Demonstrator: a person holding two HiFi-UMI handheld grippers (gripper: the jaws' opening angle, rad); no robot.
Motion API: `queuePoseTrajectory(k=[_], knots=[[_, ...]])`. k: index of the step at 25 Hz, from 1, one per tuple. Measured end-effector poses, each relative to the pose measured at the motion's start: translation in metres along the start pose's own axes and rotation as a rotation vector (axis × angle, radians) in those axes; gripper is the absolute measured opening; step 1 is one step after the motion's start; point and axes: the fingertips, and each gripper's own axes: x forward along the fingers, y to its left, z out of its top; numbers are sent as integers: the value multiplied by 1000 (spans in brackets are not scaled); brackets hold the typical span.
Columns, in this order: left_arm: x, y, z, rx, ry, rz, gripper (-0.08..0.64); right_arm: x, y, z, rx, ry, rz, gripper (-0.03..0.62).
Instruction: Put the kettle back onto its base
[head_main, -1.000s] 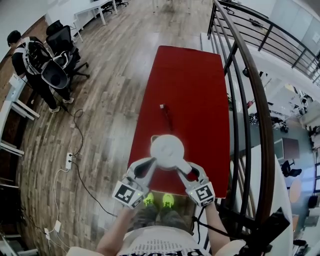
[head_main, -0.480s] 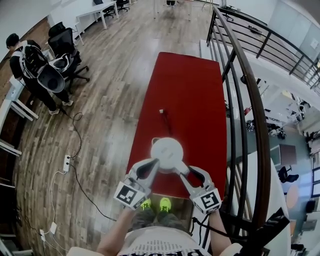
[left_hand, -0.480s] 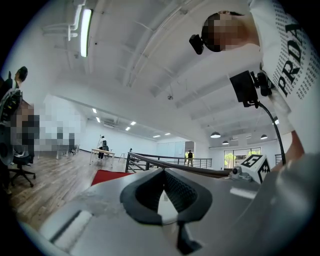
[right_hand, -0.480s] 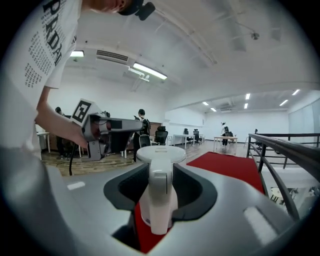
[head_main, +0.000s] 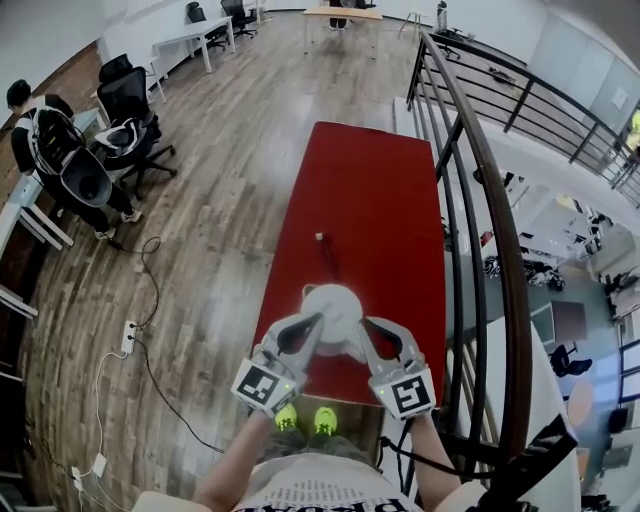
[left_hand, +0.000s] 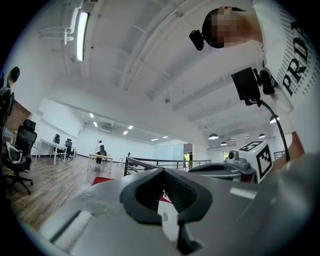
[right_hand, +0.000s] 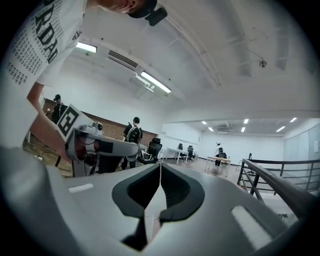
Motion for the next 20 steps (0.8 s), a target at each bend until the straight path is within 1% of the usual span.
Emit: queuePoseTrajectory(k=[3, 7, 9, 11, 13, 20], knots=[[10, -1, 7, 2, 2, -5, -8, 10, -9, 12, -57, 18, -36, 8], [24, 1, 18, 10, -7, 0, -8, 22, -20, 29, -64, -26, -84, 8], [29, 2, 18, 42, 4, -1, -8, 24, -24, 33, -73, -42, -97, 8], [33, 2, 16, 79, 16, -11, -8, 26, -27, 35, -73, -48, -104, 8], [35, 1, 19, 95, 11, -20, -8, 28, -28, 39, -57, -54, -111, 8], [37, 0, 29, 105, -4, -27, -8, 34, -26, 50, -66, -69, -113, 8]])
